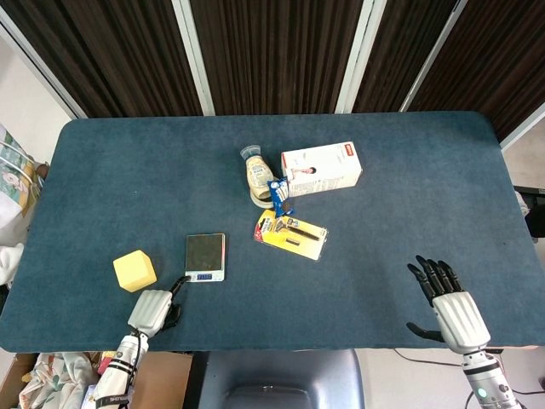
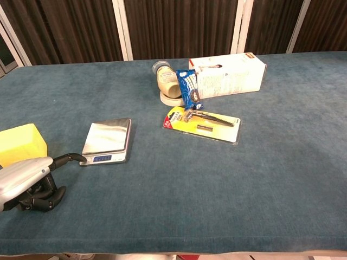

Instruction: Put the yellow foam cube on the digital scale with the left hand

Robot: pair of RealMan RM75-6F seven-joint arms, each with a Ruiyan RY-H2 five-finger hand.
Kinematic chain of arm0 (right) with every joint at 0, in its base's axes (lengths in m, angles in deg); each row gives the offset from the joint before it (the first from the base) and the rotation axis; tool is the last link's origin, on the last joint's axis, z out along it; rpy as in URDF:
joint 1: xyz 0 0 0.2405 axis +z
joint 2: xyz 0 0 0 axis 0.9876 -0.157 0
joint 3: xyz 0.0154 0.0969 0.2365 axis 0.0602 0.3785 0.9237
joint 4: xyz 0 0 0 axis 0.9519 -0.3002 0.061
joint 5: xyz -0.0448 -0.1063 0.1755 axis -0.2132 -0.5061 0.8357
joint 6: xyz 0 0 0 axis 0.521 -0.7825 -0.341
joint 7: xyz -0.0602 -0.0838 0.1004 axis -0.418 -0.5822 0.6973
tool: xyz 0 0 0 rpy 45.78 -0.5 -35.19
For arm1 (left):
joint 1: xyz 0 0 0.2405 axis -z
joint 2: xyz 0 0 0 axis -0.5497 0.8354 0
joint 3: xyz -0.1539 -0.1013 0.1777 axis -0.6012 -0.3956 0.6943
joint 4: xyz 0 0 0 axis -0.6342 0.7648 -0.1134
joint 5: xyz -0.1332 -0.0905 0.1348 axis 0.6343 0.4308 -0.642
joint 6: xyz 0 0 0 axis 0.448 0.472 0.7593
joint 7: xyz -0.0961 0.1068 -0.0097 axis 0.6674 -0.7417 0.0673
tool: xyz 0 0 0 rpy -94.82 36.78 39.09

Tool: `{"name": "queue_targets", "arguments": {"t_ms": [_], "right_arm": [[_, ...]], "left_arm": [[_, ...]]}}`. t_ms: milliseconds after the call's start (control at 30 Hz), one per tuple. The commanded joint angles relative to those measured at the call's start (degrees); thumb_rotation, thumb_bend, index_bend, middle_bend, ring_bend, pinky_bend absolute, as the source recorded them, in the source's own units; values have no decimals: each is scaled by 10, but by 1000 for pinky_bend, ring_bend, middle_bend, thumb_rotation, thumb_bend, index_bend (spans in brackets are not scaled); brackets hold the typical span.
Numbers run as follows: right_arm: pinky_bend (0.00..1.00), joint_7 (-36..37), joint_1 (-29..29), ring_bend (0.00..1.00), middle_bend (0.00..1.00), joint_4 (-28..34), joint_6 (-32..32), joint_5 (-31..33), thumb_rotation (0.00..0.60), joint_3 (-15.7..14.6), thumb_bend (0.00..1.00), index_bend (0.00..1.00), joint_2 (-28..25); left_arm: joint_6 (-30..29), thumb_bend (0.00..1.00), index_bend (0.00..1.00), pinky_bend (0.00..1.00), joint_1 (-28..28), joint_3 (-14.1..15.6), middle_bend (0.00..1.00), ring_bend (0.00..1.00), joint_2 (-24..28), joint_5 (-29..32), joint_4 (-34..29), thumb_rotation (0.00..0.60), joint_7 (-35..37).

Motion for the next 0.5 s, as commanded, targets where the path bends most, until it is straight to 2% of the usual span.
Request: {"name": "queue_targets", "arguments": {"t_ms": [33, 167, 300, 333, 367, 400, 433, 467, 500], "right_arm": [[0, 1, 0, 0, 0, 0, 0, 0, 600, 0, 231, 0, 0], [0, 3, 0, 0, 0, 0, -1, 0, 600, 0, 230, 0, -2], [0, 3, 0, 0, 0, 1, 1, 0, 600, -1, 231, 0, -2], [0, 4, 0, 0, 0, 2, 1, 0, 600, -1, 231, 0, -3], [0, 5, 0, 0, 0, 2, 1, 0, 600, -1, 231, 0, -4], [0, 6, 0, 0, 0, 2, 1, 0, 600, -1, 231, 0, -4], [0, 7, 0, 0, 0, 3, 0, 0, 600, -1, 231, 0, -4], [0, 7, 0, 0, 0, 2, 1, 0, 600, -1, 231, 0, -4], [0, 6, 0, 0, 0, 3, 2, -1, 600, -1, 230, 0, -4]], "left_arm": [[-18, 599, 163, 1000, -2, -2, 1000, 1000, 0, -16, -4, 600, 3], [-62, 579, 87, 1000, -7, -9, 1000, 1000, 2, -55, -9, 600, 23], [-117, 503, 5, 1000, -12, -17, 994, 1000, 10, -105, -13, 600, 51], [-138, 483, 0, 1000, -15, -20, 962, 1000, 16, -121, -16, 600, 60], [-154, 470, 0, 1000, -17, -22, 923, 999, 20, -134, -17, 600, 66], [-171, 453, 0, 999, -20, -23, 835, 976, 26, -146, -18, 600, 69], [-192, 440, 0, 974, -24, -26, 725, 911, 33, -160, -20, 600, 71], [-205, 433, 0, 928, -26, -27, 644, 829, 38, -169, -23, 600, 75], [-215, 425, 0, 801, -28, -29, 513, 648, 43, -176, -24, 600, 77]]}}
